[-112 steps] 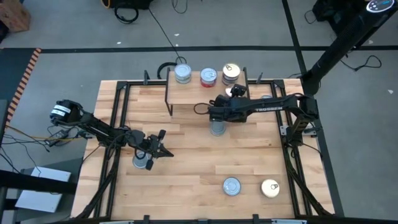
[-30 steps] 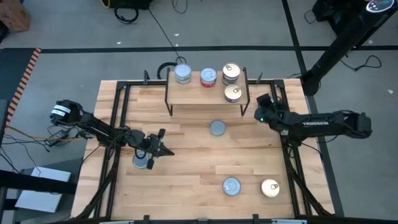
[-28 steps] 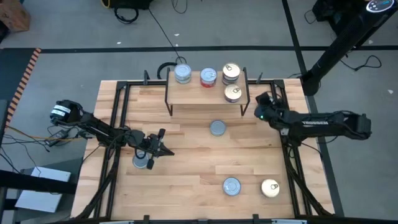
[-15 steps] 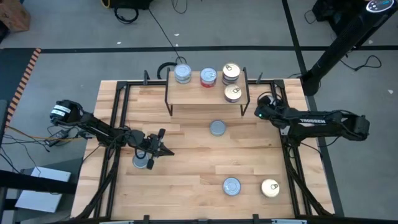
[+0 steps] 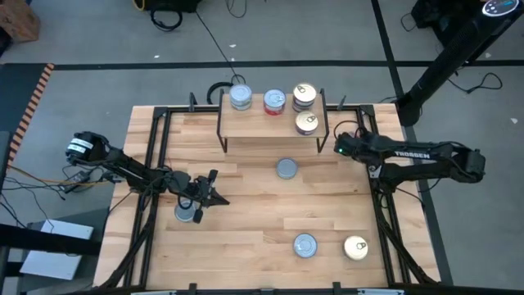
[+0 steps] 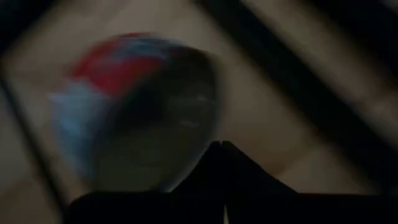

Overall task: Stack canned seafood by type on shelf
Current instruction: Put the red tuna can on the shelf aligned with the red tuna cans

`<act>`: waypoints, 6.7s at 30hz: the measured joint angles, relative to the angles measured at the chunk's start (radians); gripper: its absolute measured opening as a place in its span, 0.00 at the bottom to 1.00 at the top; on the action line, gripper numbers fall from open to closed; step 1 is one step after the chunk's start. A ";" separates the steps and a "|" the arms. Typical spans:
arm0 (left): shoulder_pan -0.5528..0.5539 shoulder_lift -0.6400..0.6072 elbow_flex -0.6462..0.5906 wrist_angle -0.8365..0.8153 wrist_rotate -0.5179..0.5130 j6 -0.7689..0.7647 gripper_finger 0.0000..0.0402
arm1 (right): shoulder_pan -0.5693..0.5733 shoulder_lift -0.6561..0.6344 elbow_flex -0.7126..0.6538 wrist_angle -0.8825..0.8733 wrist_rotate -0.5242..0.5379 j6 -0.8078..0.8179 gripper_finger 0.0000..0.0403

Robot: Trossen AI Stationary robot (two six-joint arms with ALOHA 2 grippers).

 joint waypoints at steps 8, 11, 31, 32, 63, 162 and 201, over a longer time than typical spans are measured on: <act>0.000 0.000 0.000 0.000 0.004 0.000 0.01 | -0.030 -0.002 0.197 -0.137 0.024 -0.156 0.00; 0.000 0.000 0.000 0.000 0.005 0.000 0.01 | -0.062 -0.002 0.271 -0.158 0.030 -0.300 0.00; 0.000 0.000 0.000 -0.005 0.008 -0.023 0.01 | -0.230 0.168 0.060 0.336 -0.167 -0.438 0.00; 0.000 0.000 0.000 -0.005 0.008 -0.023 0.01 | -0.230 0.178 0.056 0.339 -0.167 -0.438 0.00; 0.000 0.000 0.000 -0.006 0.008 -0.023 0.01 | -0.277 0.032 0.055 -0.066 -0.354 -0.507 0.00; -0.001 0.000 0.000 -0.057 -0.079 -0.003 0.01 | 0.799 0.984 0.967 -0.091 -0.209 -1.009 0.03; -0.001 0.000 0.000 -0.060 -0.072 -0.010 0.01 | 0.720 0.975 1.124 0.351 -0.585 -0.963 0.01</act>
